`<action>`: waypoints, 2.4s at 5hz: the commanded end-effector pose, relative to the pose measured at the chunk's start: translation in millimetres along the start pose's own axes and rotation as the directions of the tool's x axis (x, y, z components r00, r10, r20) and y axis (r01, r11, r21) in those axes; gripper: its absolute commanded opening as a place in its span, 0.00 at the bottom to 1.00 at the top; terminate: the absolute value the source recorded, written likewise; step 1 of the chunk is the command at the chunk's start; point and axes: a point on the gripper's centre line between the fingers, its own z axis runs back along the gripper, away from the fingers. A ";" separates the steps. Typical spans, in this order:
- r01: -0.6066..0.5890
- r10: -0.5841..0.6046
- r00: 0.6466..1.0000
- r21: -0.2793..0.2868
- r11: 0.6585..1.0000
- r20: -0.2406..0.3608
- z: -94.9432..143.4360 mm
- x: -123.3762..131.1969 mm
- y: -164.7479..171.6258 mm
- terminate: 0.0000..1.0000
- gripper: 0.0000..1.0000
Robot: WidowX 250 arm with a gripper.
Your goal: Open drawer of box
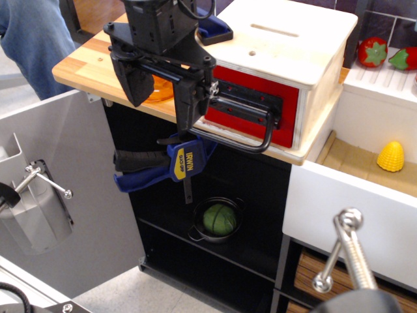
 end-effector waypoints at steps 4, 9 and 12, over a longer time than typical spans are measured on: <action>0.101 -0.098 0.990 -0.032 0.994 0.105 -20.3 60.0 -7.1 0.00 1.00; 0.017 -0.028 0.979 0.058 0.998 0.201 -81.9 84.7 -14.9 0.00 1.00; 0.064 -0.064 0.998 0.044 0.997 0.001 -86.2 58.1 -21.1 0.00 1.00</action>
